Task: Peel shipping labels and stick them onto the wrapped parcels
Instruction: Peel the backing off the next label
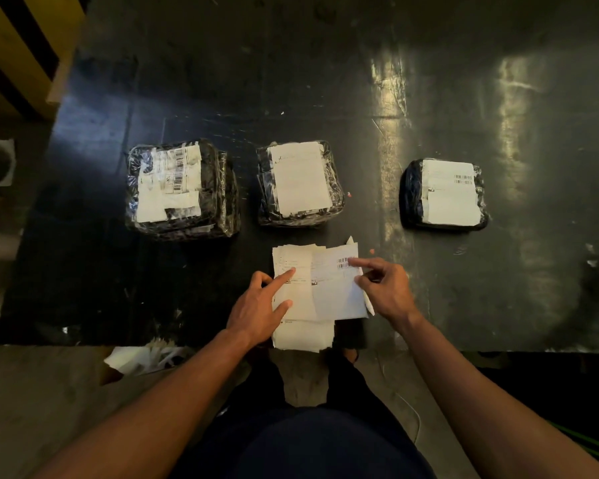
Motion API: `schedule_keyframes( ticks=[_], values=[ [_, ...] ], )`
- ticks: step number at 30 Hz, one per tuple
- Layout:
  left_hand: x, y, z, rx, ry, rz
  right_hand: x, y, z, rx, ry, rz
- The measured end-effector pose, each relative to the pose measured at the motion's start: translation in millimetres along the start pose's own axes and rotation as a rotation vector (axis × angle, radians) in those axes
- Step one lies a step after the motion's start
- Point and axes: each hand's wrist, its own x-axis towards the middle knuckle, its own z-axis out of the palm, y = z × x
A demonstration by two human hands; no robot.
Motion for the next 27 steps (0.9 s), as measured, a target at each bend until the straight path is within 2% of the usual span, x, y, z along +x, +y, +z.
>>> schedule_keyframes(
  ticks=[2,7,10,12,15,19,23,27],
  values=[
    [-1.9,5.0,-3.6,-0.041,0.066,0.018,-5.6,-11.8,-7.9,0.025,-0.003,-0.065],
    [-8.3,36.0,-37.6,-0.49,0.313,0.166,-24.9,-55.1,-23.8,0.155,-0.003,-0.192],
    [-15.3,59.2,-75.0,-0.345,0.523,0.208,-34.1,-77.8,-28.0,0.246,-0.024,-0.253],
    [-16.7,67.6,-93.5,-0.247,0.603,0.208,-36.2,-87.7,-29.4,0.279,-0.037,-0.271],
    [-11.6,77.5,-94.7,-0.314,0.489,0.276,-37.0,-96.8,-29.3,0.326,-0.03,-0.269],
    [-13.5,100.1,-89.0,-0.787,0.249,0.227,-39.1,-103.3,-25.8,0.328,-0.006,-0.276],
    [-24.2,109.3,-110.8,-1.019,0.256,0.337,-45.7,-112.9,-33.3,0.39,0.002,-0.337],
    [-40.0,115.9,-143.3,-1.014,0.211,0.459,-59.0,-130.9,-44.5,0.379,-0.035,-0.452]
  ],
)
